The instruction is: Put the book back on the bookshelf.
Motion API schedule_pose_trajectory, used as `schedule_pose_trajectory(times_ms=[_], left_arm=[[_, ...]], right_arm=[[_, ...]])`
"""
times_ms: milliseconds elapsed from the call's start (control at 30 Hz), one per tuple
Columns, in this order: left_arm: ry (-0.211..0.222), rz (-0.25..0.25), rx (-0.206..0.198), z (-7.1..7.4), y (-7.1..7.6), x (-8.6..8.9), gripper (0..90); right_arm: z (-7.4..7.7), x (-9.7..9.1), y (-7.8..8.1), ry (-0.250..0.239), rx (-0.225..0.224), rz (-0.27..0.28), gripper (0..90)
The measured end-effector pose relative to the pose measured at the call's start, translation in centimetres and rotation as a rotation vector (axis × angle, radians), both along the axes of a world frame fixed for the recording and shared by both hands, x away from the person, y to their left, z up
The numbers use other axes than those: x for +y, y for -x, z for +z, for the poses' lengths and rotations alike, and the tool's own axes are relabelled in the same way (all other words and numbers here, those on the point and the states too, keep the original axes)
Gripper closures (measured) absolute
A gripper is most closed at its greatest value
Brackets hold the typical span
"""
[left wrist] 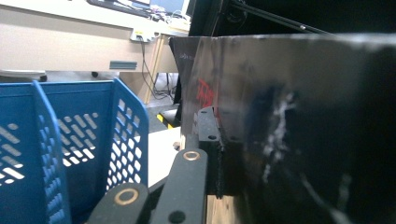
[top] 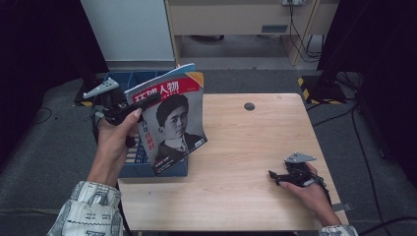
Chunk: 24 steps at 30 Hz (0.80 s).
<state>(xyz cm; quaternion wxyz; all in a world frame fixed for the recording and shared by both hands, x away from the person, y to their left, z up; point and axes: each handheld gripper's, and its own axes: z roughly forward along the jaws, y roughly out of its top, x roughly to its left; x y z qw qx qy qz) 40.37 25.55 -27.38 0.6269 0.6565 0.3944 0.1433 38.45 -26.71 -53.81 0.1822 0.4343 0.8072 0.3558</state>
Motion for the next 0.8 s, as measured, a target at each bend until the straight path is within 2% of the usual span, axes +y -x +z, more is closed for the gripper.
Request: schedule_pose_trajectory(times_ms=[433,800], left_arm=[[0.002,0.02,0.001,0.0,0.1,1.0,86.5],[0.016,0.057,0.001,0.1,0.5,2.8,86.5]], right_arm=[[0.0,0.0,0.0,-0.001,0.003,-0.001,16.7],[0.0,0.0,0.0,0.0,0.001,0.0,16.7]])
